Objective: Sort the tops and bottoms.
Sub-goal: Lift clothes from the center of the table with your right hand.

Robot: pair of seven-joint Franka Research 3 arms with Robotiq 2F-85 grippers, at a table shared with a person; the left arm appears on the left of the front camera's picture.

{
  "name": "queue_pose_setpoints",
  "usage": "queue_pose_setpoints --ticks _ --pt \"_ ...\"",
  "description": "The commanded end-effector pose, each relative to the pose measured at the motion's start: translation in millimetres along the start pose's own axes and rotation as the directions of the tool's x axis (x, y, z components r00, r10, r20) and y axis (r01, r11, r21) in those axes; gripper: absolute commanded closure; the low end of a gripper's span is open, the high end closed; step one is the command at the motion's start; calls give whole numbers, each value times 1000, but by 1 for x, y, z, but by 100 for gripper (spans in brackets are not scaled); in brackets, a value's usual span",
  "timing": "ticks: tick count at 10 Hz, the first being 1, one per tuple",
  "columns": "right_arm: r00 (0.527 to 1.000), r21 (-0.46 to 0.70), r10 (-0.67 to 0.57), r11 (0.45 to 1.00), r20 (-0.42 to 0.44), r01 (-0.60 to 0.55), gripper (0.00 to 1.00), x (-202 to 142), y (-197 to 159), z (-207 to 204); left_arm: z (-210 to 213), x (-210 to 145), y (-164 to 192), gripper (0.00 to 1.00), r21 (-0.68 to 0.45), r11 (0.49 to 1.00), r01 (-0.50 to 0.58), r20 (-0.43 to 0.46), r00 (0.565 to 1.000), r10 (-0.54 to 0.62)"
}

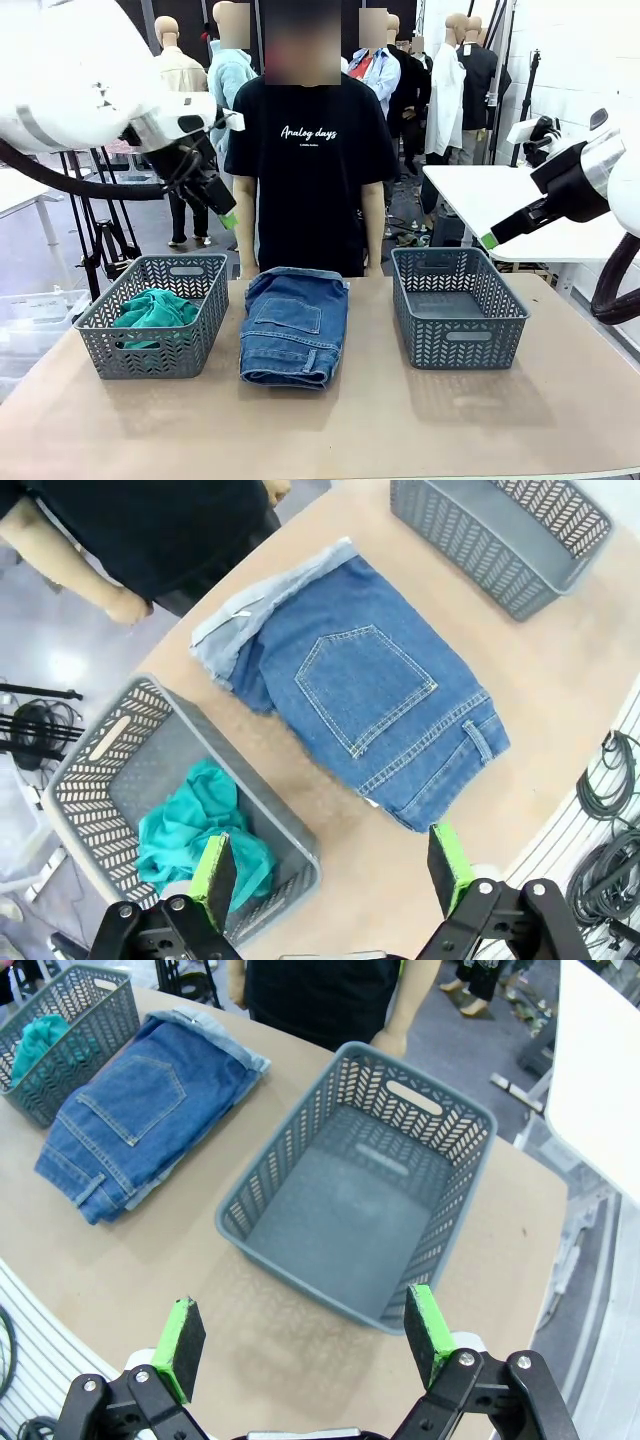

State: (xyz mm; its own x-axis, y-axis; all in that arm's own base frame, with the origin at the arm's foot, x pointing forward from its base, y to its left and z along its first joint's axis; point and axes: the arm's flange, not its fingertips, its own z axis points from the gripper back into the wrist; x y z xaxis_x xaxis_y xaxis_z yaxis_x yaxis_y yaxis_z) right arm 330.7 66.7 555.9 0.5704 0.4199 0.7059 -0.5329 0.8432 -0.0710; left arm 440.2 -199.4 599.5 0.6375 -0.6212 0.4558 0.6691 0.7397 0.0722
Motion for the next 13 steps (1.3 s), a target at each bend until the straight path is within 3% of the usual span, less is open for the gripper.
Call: queue_pose_setpoints --ticks 1,2,3,4,6,10,11,13 --pt "1000 14 -6 1000 1 6 0 0 0 -2 -2 -18 4 0 -67 998 11 35 999 -9" --pt "1000 14 -6 1000 1 6 0 0 0 -2 -9 -18 7 0 -93 996 -14 -8 1000 13" --pt "1000 14 -6 1000 1 6 0 0 0 -2 5 -7 2 0 -14 1000 -5 13 1000 5" --pt "1000 0 0 1000 0 0 0 0 0 0 5 -7 2 0 -14 1000 -5 13 1000 5" --pt "995 37 73 996 63 -76 0 36 16 -14 5 -7 2 0 -14 1000 -5 13 1000 5" --pt "987 110 67 990 146 -83 0 122 10 -115 5 -7 2 0 -14 1000 -5 13 1000 5" --pt "988 123 62 989 144 -80 0 133 12 -136 5 -7 2 0 -14 1000 -5 13 1000 5" --pt "997 177 55 982 51 -63 0 145 30 -184 5 -7 2 0 -14 1000 -5 13 1000 5"
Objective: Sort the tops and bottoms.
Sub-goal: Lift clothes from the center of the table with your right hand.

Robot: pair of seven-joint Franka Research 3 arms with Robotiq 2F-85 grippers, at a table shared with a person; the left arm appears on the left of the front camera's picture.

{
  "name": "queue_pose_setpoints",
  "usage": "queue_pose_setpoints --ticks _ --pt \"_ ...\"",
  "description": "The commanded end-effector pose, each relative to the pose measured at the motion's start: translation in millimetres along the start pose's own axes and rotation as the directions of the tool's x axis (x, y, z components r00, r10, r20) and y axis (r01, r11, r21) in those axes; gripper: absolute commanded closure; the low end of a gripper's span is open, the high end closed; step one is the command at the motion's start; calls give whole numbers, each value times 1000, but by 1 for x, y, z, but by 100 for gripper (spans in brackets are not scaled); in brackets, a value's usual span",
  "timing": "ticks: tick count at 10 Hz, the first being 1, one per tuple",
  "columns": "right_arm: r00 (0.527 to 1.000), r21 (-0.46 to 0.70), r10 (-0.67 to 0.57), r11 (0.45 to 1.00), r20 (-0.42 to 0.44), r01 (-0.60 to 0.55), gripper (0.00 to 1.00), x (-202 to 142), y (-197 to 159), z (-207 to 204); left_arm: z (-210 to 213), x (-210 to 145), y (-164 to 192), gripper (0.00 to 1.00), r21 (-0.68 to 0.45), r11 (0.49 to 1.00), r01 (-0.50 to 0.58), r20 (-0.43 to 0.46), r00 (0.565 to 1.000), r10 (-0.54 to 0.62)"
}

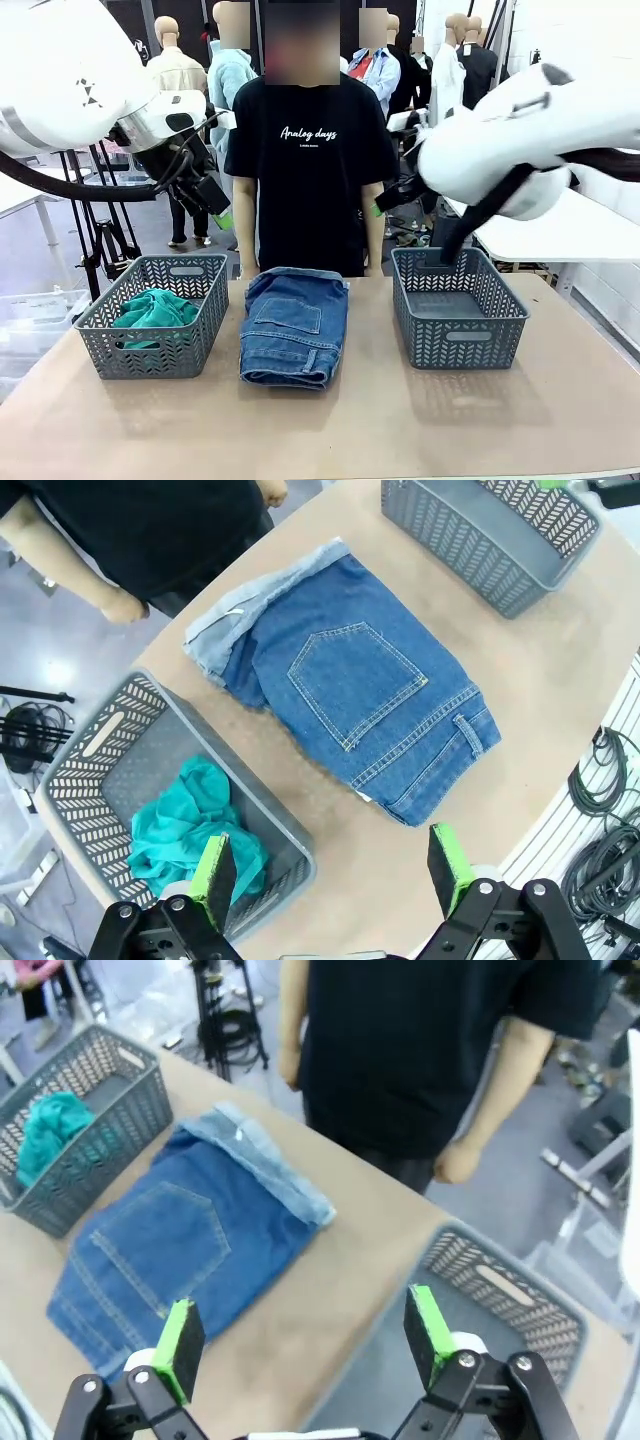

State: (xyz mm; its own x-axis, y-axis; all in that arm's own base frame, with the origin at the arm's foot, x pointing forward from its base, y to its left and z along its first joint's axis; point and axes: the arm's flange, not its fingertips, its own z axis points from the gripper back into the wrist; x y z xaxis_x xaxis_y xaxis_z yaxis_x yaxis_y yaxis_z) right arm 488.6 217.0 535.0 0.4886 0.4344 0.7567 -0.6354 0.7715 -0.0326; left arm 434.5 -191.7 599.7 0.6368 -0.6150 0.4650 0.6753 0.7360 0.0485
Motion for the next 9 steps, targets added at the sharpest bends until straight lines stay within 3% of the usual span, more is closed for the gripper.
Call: queue_pose_setpoints --ticks 1,3,4,9 --pt "997 83 3 997 -72 3 0 4 -11 -37 1 2 0 0 11 1000 -1 3 1000 1" --pt "986 154 1 988 -164 24 0 -3 -5 -67 1 2 0 0 11 1000 -1 3 1000 1" --pt "997 66 -12 998 -77 18 0 -1 11 -39 1 2 0 0 11 1000 -1 3 1000 1" --pt "996 98 -46 994 -76 53 0 0 13 -48 1 2 0 0 11 1000 -1 3 1000 1"
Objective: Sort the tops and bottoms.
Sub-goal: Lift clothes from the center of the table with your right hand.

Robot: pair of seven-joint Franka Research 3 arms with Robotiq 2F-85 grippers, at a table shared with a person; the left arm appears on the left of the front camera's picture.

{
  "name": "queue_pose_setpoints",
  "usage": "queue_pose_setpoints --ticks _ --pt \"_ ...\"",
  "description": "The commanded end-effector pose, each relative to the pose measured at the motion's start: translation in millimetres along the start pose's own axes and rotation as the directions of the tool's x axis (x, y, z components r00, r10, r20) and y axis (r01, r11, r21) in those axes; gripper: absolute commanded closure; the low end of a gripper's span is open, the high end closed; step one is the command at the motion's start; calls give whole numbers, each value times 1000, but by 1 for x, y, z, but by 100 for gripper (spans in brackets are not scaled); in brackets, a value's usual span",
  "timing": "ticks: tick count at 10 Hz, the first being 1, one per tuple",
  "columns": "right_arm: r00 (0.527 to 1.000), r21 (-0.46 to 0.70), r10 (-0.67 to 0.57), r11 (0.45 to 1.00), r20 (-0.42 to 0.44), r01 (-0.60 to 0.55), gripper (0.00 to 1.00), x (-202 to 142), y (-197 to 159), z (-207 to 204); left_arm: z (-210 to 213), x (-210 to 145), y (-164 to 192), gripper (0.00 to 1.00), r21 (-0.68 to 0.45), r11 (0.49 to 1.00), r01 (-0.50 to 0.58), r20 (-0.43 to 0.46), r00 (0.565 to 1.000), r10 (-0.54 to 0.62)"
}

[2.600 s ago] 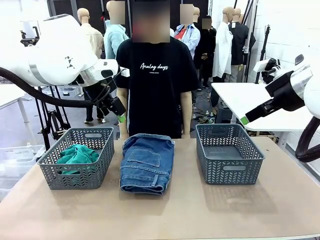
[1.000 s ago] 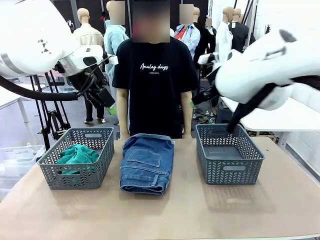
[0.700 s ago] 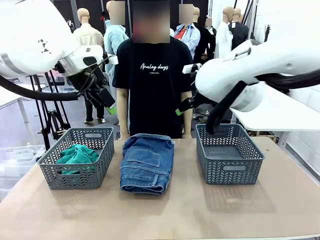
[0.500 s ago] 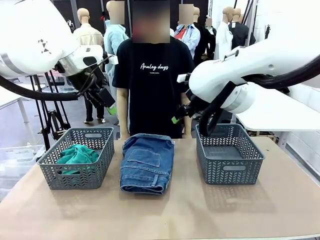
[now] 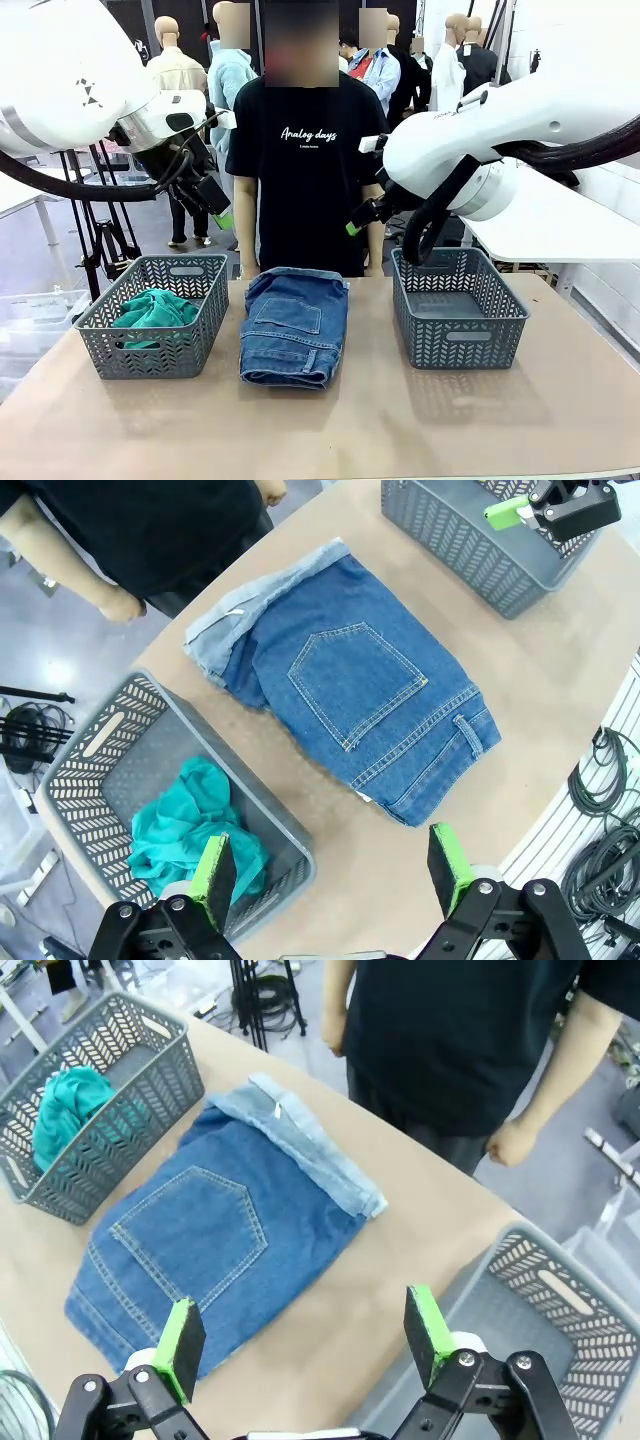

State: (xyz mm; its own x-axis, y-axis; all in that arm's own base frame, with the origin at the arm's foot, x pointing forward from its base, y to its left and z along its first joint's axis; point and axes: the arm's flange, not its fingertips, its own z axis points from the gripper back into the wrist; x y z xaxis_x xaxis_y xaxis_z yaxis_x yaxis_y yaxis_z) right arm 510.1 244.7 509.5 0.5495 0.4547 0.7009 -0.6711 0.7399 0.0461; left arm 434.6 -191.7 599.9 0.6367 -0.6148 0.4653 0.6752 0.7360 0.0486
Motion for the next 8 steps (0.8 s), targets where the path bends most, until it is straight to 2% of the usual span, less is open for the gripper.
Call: queue_pose_setpoints --ticks 1,3,5,8 --pt "997 15 -68 998 -21 69 0 9 -1 -22 1 1 0 0 11 1000 -1 2 1000 1" --pt "987 81 -108 990 -118 118 0 38 -8 -70 1 1 0 0 11 1000 -1 2 1000 1" --pt "961 101 -129 982 -246 158 0 48 -3 -117 1 1 0 0 11 1000 -1 2 1000 1" --pt "908 52 -185 974 -375 220 0 51 7 -157 1 1 0 0 11 1000 -1 2 1000 1"
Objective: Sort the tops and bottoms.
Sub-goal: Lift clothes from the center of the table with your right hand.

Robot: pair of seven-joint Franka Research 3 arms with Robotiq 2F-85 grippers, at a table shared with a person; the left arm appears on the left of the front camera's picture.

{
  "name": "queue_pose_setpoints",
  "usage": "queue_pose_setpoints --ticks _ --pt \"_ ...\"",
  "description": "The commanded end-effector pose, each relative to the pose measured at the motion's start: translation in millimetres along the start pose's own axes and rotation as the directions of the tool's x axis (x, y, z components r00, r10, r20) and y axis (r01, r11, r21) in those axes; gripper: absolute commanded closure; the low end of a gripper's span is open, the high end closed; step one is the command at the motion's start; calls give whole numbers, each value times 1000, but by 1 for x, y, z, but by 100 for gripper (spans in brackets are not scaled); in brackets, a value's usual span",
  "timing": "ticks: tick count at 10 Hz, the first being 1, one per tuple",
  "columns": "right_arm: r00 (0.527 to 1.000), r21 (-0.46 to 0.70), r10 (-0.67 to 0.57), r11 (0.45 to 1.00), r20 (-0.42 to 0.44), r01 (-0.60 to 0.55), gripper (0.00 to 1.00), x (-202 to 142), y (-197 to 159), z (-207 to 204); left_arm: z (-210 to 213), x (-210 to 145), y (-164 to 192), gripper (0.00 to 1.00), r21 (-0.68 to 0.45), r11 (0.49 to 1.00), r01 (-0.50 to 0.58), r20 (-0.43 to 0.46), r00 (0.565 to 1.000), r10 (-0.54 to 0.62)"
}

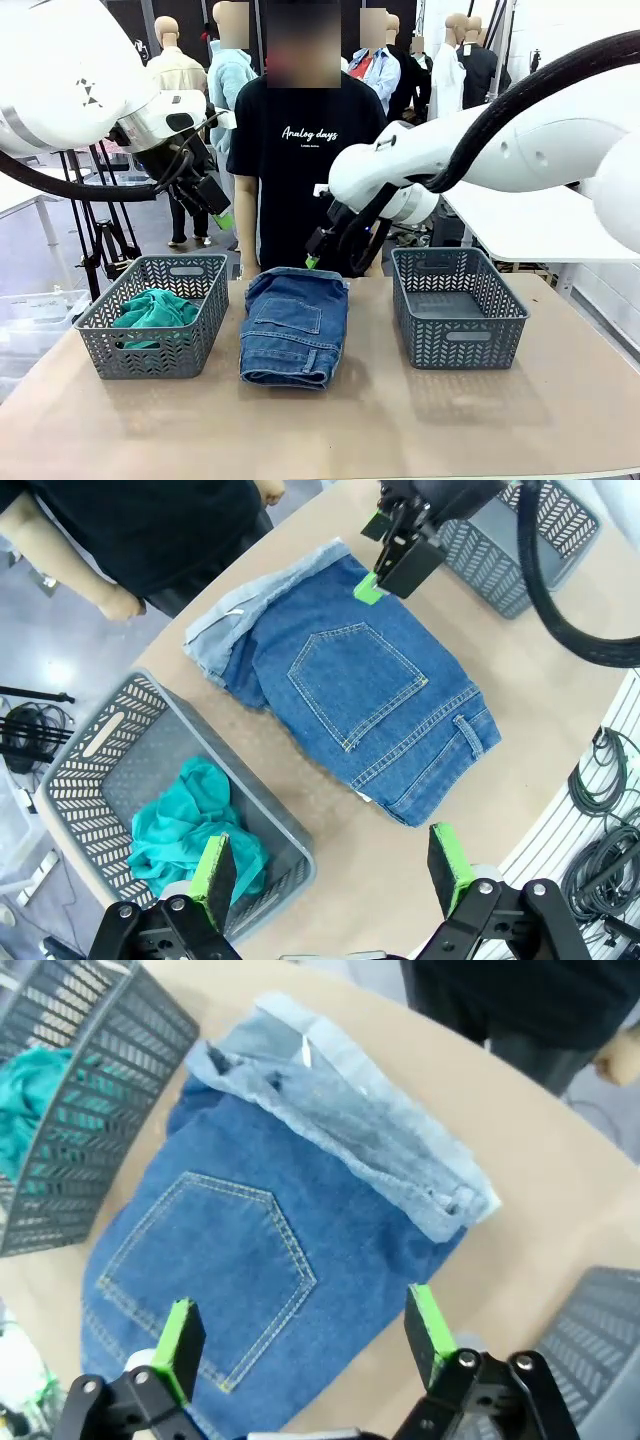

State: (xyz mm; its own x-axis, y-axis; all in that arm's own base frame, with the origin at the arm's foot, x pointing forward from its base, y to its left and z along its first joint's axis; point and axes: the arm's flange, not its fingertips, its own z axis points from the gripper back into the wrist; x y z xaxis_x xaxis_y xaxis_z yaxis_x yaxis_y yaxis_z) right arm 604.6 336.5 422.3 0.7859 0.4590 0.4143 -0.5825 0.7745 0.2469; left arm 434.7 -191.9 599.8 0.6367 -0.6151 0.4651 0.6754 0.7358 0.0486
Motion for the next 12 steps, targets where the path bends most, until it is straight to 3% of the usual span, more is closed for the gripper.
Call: queue_pose_setpoints --ticks 1,3,4,7,9,10,12 --pt "992 -55 -88 995 -95 83 0 13 12 -4 1 1 0 0 11 1000 -1 3 1000 1" --pt "985 -117 -94 990 -144 77 0 -2 32 11 1 1 0 0 11 1000 -1 3 1000 1" --pt "993 -59 -76 996 -85 71 0 0 9 -10 1 1 0 0 11 1000 -1 3 1000 1" --pt "990 -82 -90 993 -109 81 0 -1 19 -5 1 1 0 0 11 1000 -1 3 1000 1" --pt "969 -136 -235 965 -81 223 0 -29 40 -3 1 1 0 0 11 1000 -1 3 1000 1" --pt "954 -112 -283 956 -95 272 0 -39 43 -5 1 1 0 0 11 1000 -1 3 1000 1" --pt "907 -196 -414 898 -74 394 0 -53 38 -12 1 1 0 0 11 1000 -1 3 1000 1"
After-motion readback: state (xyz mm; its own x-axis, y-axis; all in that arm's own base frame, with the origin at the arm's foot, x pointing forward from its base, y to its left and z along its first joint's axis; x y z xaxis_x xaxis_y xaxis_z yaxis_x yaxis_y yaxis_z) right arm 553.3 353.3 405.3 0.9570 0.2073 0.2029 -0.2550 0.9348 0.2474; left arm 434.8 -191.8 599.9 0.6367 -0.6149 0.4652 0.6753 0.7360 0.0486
